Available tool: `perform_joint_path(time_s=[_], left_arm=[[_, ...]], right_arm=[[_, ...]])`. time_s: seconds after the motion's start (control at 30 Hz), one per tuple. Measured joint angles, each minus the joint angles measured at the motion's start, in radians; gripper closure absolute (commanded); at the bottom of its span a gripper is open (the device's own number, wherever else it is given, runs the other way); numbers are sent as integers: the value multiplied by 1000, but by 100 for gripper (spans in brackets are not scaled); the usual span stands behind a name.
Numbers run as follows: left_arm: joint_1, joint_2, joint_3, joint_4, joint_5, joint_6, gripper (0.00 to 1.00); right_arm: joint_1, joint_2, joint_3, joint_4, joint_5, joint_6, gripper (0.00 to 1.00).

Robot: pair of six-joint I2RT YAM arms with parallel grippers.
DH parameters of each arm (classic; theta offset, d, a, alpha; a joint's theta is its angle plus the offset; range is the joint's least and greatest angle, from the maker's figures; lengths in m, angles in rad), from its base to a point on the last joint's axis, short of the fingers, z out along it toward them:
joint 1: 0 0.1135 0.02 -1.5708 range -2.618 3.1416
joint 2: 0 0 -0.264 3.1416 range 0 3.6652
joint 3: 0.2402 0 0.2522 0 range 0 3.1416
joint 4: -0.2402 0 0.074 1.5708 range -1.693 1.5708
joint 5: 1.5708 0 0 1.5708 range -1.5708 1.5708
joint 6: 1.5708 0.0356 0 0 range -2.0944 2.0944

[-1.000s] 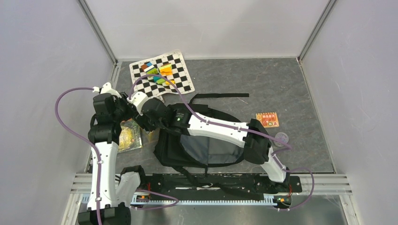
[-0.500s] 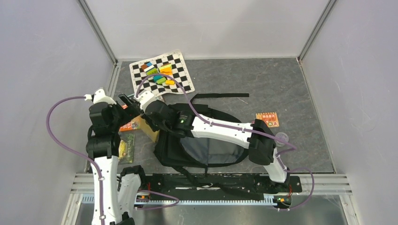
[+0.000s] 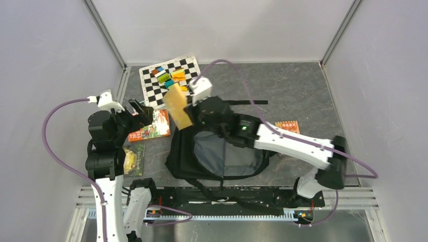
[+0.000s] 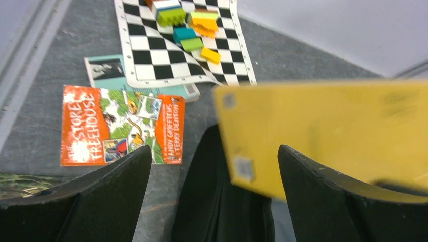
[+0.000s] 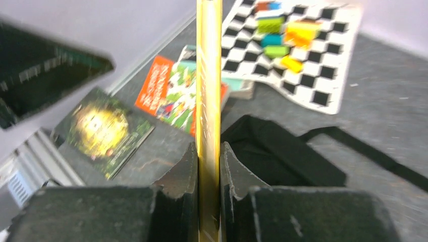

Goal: Pack the student bag
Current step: Place the book in the student bag.

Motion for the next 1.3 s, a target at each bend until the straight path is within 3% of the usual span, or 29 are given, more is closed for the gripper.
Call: perform_joint_path(time_s=[0.23,0.43,0.83,1.1,1.13,1.23,1.3], left_arm=[[-76,6,-127,-19,97,-5,0],[-259,10,-293,3,158,-45,0],[-581,158,-475,249,205,-200,4],[-607,257,-516,352,185,-272,33],[-609,264,-521,359,183,-280,40],[-610,289,-533,386,182,-310,77],[-610,298,-536,398,179,-329,92]], right_arm=[[-161,-304,-198,16,114,-31,100],[-294,-502,-353,-124,166,-48,100],[-331,-814,-624,-360,-18,152,100],[-330,-967,-753,-413,-109,313,100],[-330,-977,-763,-411,-116,328,100],[-330,-999,-802,-410,-132,384,100],[-330,-1016,-837,-410,-138,425,100]])
